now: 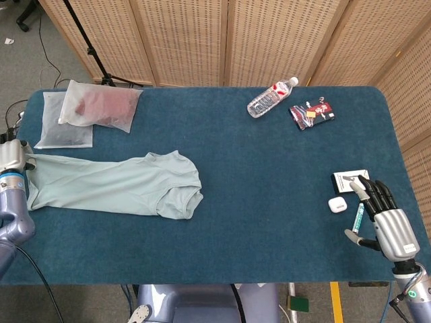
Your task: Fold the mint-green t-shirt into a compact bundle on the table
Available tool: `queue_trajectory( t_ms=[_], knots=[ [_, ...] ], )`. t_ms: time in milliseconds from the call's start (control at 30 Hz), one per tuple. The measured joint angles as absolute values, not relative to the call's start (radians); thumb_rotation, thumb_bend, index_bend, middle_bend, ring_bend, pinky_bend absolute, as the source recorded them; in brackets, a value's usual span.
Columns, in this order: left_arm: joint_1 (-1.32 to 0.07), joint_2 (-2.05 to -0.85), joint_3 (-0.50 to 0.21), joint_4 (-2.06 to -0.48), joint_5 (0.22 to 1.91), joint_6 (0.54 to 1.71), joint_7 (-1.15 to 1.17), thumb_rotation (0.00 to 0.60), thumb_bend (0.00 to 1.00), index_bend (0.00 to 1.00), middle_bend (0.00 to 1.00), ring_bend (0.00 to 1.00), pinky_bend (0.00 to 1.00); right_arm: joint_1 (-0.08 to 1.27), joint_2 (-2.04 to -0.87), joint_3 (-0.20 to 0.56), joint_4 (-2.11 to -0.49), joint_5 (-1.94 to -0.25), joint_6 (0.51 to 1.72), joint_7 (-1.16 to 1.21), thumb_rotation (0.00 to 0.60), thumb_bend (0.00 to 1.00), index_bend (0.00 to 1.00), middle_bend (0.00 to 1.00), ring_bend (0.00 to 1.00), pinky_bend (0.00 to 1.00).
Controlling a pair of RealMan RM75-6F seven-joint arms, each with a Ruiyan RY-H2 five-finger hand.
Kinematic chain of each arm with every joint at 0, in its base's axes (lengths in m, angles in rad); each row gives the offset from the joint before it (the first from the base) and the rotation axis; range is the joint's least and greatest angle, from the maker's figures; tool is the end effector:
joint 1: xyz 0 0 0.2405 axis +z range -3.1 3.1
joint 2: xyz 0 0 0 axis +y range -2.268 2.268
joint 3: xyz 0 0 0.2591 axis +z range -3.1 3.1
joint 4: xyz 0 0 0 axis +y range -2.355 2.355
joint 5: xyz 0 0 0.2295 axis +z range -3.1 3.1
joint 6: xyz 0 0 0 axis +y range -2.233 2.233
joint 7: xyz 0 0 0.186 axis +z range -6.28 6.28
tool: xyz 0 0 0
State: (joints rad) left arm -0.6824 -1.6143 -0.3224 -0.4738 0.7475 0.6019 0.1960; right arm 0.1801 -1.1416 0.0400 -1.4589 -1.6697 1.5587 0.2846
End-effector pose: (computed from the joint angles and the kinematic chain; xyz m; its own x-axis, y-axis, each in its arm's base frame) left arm -0.4257 0.4767 0.1352 0.4733 0.1909 0.8600 0.7334 0.4553 -0.5047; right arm -0.2958 -0.2513 0.1471 0.2520 0.0460 0.9666 -0.9288 -0.2689 0.2549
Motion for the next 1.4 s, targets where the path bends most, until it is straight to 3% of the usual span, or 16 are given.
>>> queue_trajectory(
  t_ms=[267, 800, 1100, 1400],
  knots=[
    [-0.657, -1.551, -0.339, -0.633, 0.824, 0.628, 0.064, 0.6, 0.52, 0.77, 0.0, 0.0, 0.0, 0.177, -1.137, 0.04, -1.461, -1.672, 1.566, 0.291, 0.6, 0.0, 0.0, 0.0, 0.0, 0.0],
    [-0.54, -1.278, -0.348, -1.343, 1.054, 0.892, -0.106, 0.6, 0.52, 0.77, 0.0, 0.0, 0.0, 0.176, -1.129, 0.04, -1.461, -1.674, 1.57, 0.313, 0.6, 0.0, 0.0, 0.0, 0.0, 0.0],
    [-0.58, -1.287, -0.356, -1.519, 1.038, 0.991, 0.064, 0.6, 0.52, 0.77, 0.0, 0.0, 0.0, 0.176, -1.123, 0.042, -1.459, -1.673, 1.572, 0.334, 0.6, 0.0, 0.0, 0.0, 0.0, 0.0],
    [-0.667, -1.375, -0.365, -1.566, 0.969, 1.045, 0.224, 0.6, 0.52, 0.77, 0.0, 0.0, 0.0, 0.177, -1.119, 0.044, -1.455, -1.668, 1.57, 0.351, 0.6, 0.0, 0.0, 0.0, 0.0, 0.0]
  ],
)
